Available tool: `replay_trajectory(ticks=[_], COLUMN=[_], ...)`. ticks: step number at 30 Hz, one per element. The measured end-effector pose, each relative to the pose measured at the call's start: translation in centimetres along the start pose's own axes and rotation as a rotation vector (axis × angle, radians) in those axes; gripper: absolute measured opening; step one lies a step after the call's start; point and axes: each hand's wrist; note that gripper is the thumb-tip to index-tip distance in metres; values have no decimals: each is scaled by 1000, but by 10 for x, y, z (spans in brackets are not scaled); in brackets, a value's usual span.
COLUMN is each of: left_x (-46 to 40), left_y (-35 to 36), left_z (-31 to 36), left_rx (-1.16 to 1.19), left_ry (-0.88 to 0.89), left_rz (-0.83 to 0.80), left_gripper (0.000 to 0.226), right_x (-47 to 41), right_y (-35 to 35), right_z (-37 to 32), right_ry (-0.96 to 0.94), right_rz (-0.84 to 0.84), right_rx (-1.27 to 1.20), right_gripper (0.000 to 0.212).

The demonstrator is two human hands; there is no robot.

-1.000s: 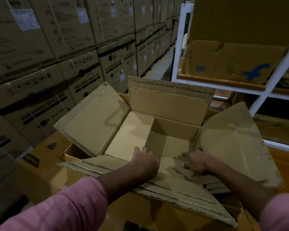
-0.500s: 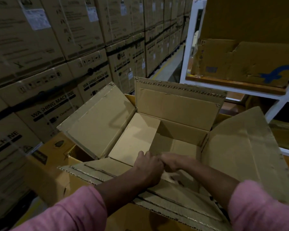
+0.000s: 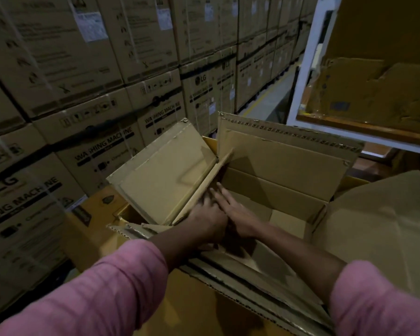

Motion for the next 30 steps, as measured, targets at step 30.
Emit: replay_trajectory(ticks=[30], left_x=[-62], left_y=[87], left_z=[-7], left_rx=[497], left_ry=[-577], left_rz=[32], left_gripper=[88], right_x=[11], right_y=[-45], right_z=[106], right_ry=[671], right_rz=[54], right_rx=[417], right_gripper=[89])
Point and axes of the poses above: each hand's wrist, its own x-axis away from the middle knuckle, its own y-axis out of the palm, z = x × y, and after that the axes turned 15 degrees about -y, right-handed
